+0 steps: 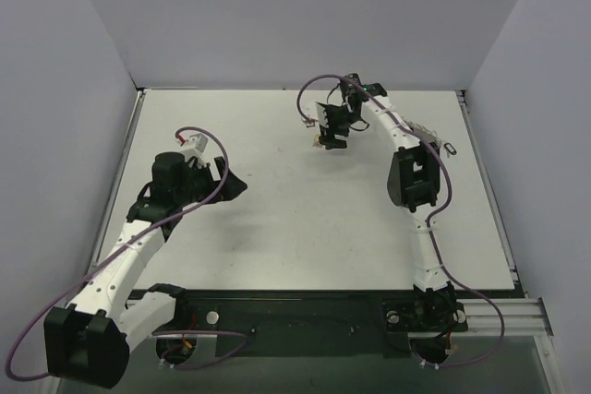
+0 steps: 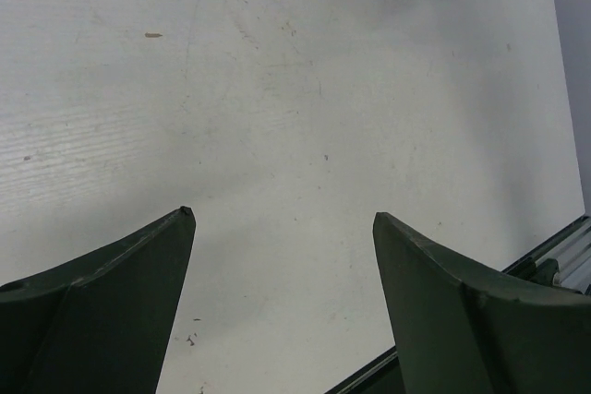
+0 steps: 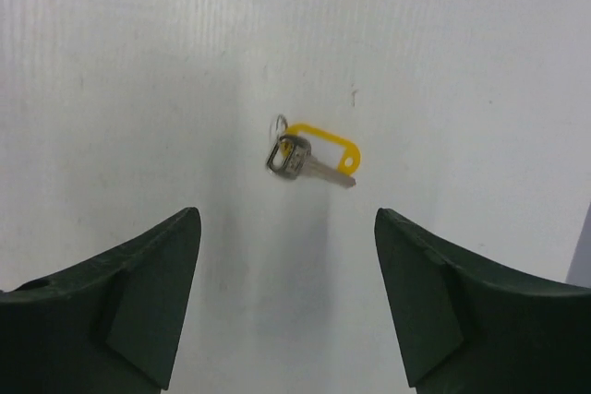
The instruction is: Put the keys on the keyring
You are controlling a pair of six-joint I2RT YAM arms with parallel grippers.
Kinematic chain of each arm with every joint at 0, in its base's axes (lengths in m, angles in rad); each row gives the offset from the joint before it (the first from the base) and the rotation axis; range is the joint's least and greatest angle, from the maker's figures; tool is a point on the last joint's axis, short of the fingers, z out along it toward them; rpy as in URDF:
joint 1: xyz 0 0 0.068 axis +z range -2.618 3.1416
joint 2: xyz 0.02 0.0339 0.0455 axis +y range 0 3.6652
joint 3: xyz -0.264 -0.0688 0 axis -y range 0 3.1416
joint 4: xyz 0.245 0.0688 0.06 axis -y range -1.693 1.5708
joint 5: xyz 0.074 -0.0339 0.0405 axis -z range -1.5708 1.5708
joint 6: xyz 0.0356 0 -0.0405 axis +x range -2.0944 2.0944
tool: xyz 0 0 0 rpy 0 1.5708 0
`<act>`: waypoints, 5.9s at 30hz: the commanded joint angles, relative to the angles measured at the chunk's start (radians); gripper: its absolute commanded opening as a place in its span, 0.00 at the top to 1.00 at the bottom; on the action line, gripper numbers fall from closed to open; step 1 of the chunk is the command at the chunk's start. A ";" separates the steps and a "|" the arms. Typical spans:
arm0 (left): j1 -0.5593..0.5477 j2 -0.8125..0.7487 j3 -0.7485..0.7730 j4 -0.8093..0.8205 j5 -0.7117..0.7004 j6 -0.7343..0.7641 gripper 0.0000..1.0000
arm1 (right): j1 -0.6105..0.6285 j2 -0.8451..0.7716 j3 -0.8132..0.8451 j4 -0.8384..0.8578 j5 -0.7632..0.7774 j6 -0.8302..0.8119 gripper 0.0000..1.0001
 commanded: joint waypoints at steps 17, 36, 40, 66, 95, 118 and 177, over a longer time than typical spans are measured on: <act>-0.031 0.167 0.115 -0.038 -0.032 0.240 0.13 | -0.072 0.024 0.008 0.166 -0.243 -0.058 0.46; -0.016 0.158 0.104 -0.022 -0.026 0.253 0.13 | -0.056 0.077 0.020 0.157 -0.291 -0.025 0.71; -0.011 0.159 0.106 -0.021 -0.023 0.253 0.13 | -0.057 0.070 0.011 0.220 -0.323 0.092 0.68; -0.180 0.604 0.473 0.054 -0.106 0.109 0.17 | -0.152 -0.234 -0.021 0.151 -0.208 1.057 0.42; -0.289 1.561 1.506 -0.108 -0.172 -0.276 0.41 | -0.421 -0.878 -0.794 -0.389 -0.590 0.768 0.41; -0.342 1.756 1.776 -0.309 -0.195 -0.342 0.63 | -0.502 -0.818 -0.693 -0.818 -0.657 0.357 0.41; -0.149 -0.442 -0.189 0.094 -0.331 -0.175 0.08 | -0.183 -0.279 -0.534 0.315 0.268 1.847 0.65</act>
